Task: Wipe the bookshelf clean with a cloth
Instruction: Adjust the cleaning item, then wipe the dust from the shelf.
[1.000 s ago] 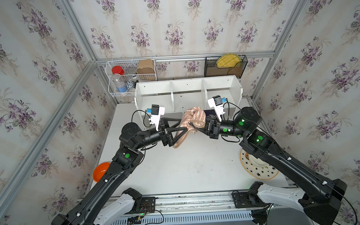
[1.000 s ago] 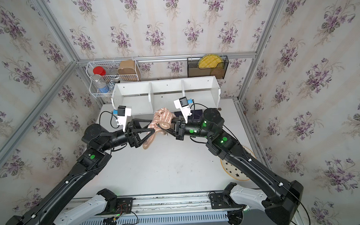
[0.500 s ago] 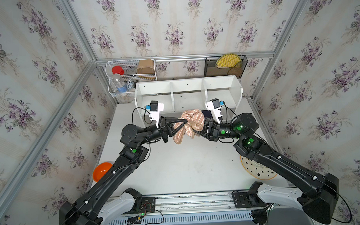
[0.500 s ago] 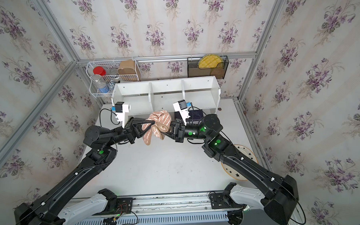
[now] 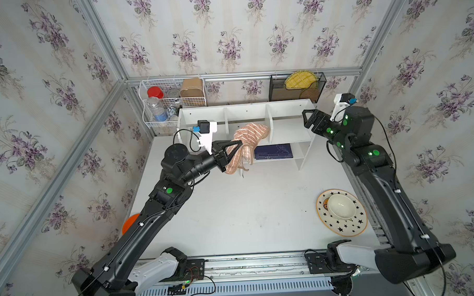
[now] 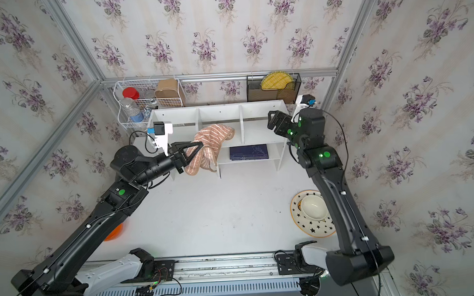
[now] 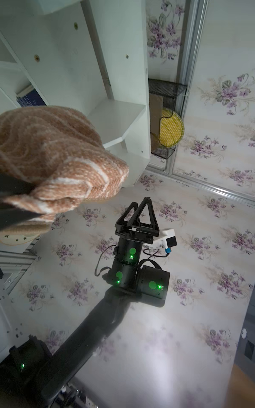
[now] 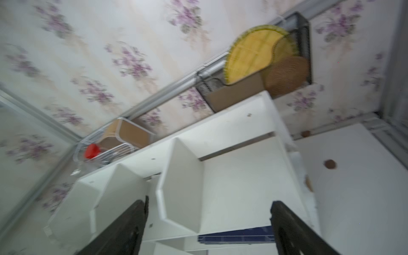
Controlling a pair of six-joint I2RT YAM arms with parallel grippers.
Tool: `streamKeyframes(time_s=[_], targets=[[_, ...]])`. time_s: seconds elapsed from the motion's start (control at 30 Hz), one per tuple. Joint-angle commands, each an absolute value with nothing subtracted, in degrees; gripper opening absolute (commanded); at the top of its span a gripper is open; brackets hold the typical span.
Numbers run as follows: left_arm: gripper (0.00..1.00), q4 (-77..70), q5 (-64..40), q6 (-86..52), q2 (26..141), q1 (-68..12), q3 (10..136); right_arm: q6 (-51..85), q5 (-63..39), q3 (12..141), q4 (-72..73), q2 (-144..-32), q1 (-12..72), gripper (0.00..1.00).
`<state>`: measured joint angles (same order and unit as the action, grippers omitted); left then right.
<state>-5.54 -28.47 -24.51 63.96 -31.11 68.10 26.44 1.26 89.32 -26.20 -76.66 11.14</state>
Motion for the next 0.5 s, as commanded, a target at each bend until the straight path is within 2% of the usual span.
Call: streamKeyframes(time_s=[0.0, 0.17, 0.3, 0.37, 0.47], targets=[[0.0, -0.11, -23.82, -21.63, 67.85, -31.11, 74.43, 21.13, 12.03, 93.0, -32.84, -82.27, 9.85, 0.91], [0.0, 4.12, -22.18, -19.48, 75.73, -32.26, 84.09, 20.09, 13.18, 93.99, -30.11, -88.53, 7.04, 0.9], [0.0, 9.38, -15.56, -16.55, 79.51, -32.43, 88.75, 18.15, 7.08, 94.19, -27.85, -91.65, 6.59, 0.81], [0.0, 12.47, -12.17, -15.58, 80.59, -32.54, 90.71, 18.15, 6.07, 94.06, -27.85, -92.41, 6.57, 0.72], [0.0, 16.19, -10.97, -15.44, 84.86, -32.51, 92.18, 18.09, 5.15, 92.62, -27.83, -91.75, 6.59, 0.43]])
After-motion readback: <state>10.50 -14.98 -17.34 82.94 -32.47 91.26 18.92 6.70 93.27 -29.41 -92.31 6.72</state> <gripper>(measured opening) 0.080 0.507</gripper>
